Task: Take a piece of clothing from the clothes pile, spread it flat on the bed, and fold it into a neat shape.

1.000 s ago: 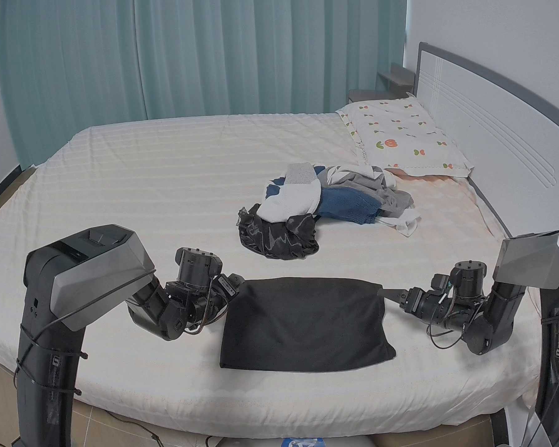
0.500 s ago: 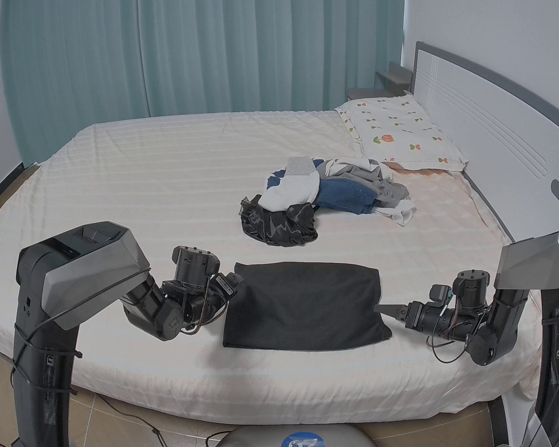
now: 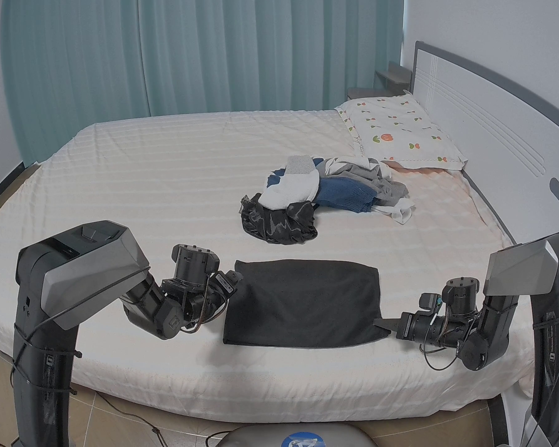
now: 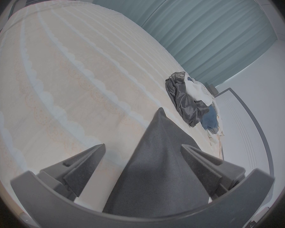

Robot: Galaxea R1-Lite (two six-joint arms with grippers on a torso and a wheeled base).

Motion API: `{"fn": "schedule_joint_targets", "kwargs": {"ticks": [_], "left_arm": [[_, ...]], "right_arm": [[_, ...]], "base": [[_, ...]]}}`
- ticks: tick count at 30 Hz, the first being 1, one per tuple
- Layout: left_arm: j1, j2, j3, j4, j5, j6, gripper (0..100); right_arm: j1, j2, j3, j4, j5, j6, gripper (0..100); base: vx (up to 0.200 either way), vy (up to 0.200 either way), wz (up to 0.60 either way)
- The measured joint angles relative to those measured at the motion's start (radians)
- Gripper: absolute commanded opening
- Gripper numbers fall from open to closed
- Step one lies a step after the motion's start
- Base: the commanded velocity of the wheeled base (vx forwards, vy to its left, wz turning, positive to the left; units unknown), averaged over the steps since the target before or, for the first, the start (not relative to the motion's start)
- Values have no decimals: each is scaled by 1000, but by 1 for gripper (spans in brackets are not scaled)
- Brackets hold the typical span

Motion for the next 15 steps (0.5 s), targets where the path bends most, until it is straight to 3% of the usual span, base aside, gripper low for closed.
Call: {"fn": "schedule_joint_targets", "kwargs": {"ticks": [15], "left_arm": [[2, -1, -2, 1, 0, -3, 100]], "right_arm": [[-32, -25, 84, -8, 1, -79, 0]], "base": [[0, 0, 0]]}}
